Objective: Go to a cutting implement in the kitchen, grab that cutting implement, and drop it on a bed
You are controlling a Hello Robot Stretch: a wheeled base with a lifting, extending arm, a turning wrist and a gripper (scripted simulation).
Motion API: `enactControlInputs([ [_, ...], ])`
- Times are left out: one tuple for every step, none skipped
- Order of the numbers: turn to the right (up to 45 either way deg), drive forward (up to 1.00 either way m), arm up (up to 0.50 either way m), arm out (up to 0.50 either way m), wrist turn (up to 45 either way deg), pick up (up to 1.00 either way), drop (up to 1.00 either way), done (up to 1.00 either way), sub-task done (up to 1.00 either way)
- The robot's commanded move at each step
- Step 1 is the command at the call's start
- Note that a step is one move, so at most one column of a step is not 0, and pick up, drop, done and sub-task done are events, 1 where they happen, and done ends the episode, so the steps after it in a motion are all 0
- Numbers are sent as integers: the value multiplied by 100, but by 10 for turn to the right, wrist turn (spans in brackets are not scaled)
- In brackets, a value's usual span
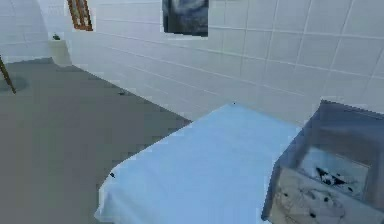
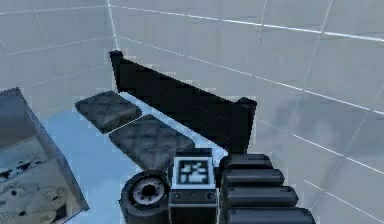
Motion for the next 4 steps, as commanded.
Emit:
enactControlInputs([
  [-450,0,0,0,0,0,0,0,0],
  [-450,0,0,0,0,0,0,0,0],
  [-420,0,0,0,0,0,0,0,0],
  [450,0,0,0,0,0,0,0,0],
])
